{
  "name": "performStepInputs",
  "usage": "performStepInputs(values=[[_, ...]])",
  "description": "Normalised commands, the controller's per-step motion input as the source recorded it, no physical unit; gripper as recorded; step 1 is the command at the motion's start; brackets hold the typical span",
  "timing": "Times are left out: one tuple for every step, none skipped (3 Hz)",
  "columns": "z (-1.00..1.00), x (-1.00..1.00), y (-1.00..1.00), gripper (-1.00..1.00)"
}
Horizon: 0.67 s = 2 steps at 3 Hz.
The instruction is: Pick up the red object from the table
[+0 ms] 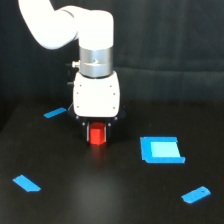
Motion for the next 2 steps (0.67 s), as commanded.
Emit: performStepInputs(values=[[1.0,-0.1,-0.13,-0.98],[1.0,-0.02,-0.13,-1.0]])
